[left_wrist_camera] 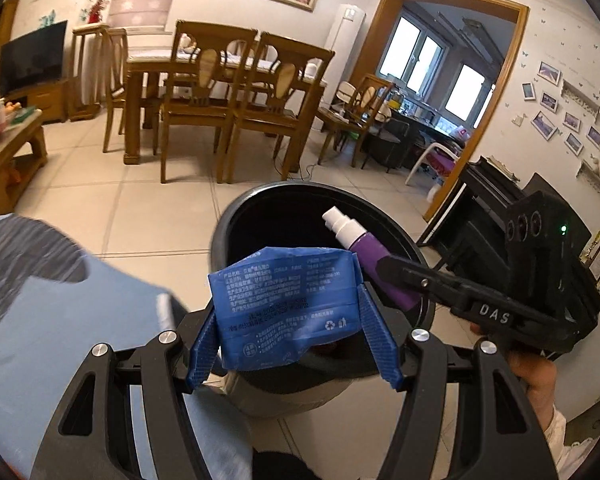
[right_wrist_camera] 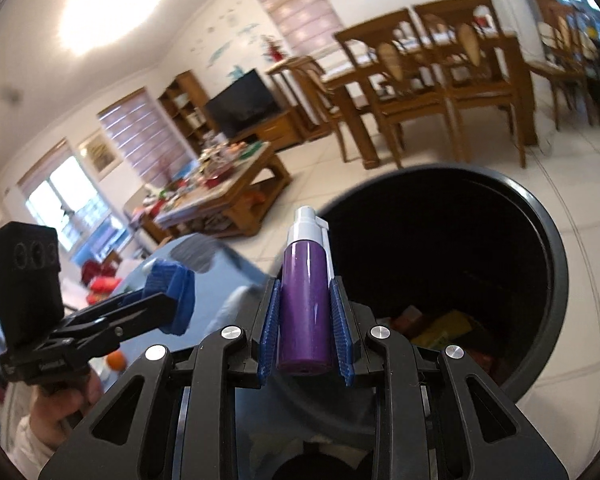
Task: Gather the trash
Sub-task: 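Carry the blue packet and purple bottle over the black bin with both tools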
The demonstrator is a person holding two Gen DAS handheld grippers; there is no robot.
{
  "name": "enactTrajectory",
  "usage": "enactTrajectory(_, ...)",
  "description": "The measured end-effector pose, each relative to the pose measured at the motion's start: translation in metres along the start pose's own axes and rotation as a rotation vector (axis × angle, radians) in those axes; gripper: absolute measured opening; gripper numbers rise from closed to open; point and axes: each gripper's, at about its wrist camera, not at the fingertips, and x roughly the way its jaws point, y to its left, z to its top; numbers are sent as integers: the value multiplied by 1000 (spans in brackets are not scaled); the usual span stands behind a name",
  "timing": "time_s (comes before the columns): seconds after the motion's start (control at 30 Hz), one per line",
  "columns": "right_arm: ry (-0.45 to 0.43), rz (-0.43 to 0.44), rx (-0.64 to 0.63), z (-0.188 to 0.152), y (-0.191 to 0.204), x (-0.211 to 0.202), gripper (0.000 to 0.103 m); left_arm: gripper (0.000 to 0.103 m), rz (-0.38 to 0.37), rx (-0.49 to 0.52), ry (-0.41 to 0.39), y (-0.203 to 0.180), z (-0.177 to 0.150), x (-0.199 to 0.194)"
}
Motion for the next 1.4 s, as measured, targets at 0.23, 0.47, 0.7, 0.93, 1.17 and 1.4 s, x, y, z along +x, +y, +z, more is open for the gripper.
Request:
enactTrajectory(0.23, -1, -35, 84, 0, -38, 19, 26, 63, 22, 72, 62, -15, -4, 41)
enactTrajectory(0.47, 1, -49, 108, -3, -48, 28, 26, 63, 32, 104, 96, -20, -9, 58)
enactTrajectory(0.7, -5, -59, 98, -7, -43, 31, 26, 63, 47, 139, 99, -23, -10, 64)
enactTrajectory(0.93, -9, -63, 95, -6, -43, 31, 26, 63, 42, 147, 94, -25, -13, 67)
enactTrajectory(1.17, -14, -75, 76, -5, -40, 28, 26, 63, 31, 146, 94, -21, -14, 67)
enactTrajectory(1.4, -9, -84, 53, -6, -35, 34, 26, 63, 26, 150, 89, -22, -11, 67)
